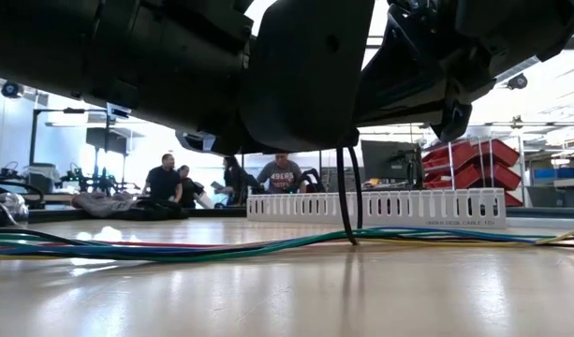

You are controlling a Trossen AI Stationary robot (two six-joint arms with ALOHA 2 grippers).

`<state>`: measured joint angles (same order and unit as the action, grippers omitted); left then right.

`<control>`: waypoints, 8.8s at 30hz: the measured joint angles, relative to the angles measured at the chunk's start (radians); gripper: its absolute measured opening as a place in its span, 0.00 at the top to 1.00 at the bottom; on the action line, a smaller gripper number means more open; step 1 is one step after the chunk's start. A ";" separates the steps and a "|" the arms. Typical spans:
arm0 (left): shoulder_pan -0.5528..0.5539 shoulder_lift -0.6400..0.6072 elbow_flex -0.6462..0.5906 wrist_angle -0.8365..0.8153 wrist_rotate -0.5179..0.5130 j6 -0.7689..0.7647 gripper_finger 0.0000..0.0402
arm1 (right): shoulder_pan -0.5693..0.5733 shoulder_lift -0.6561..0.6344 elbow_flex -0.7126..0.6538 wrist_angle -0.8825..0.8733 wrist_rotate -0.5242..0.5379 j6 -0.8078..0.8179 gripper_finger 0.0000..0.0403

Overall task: Ziptie cables
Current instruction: Wrap the cables together using the zip tie

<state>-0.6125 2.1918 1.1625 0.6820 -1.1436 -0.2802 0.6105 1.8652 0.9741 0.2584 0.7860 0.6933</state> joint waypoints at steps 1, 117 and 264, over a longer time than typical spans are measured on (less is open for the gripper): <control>0.000 0.000 0.000 0.000 0.000 -0.005 0.79 | 0.000 0.000 0.000 0.000 0.000 0.000 1.00; 0.016 0.000 0.000 -0.055 0.118 0.010 0.98 | -0.115 -0.169 0.018 -0.271 -0.479 -0.771 0.99; 0.108 0.014 0.002 0.022 0.506 -0.102 0.98 | 0.078 -0.143 -0.111 -0.611 -0.380 0.077 1.00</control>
<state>-0.5049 2.2059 1.1648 0.7042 -0.6375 -0.3821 0.6886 1.7224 0.8627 -0.3530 0.4065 0.7707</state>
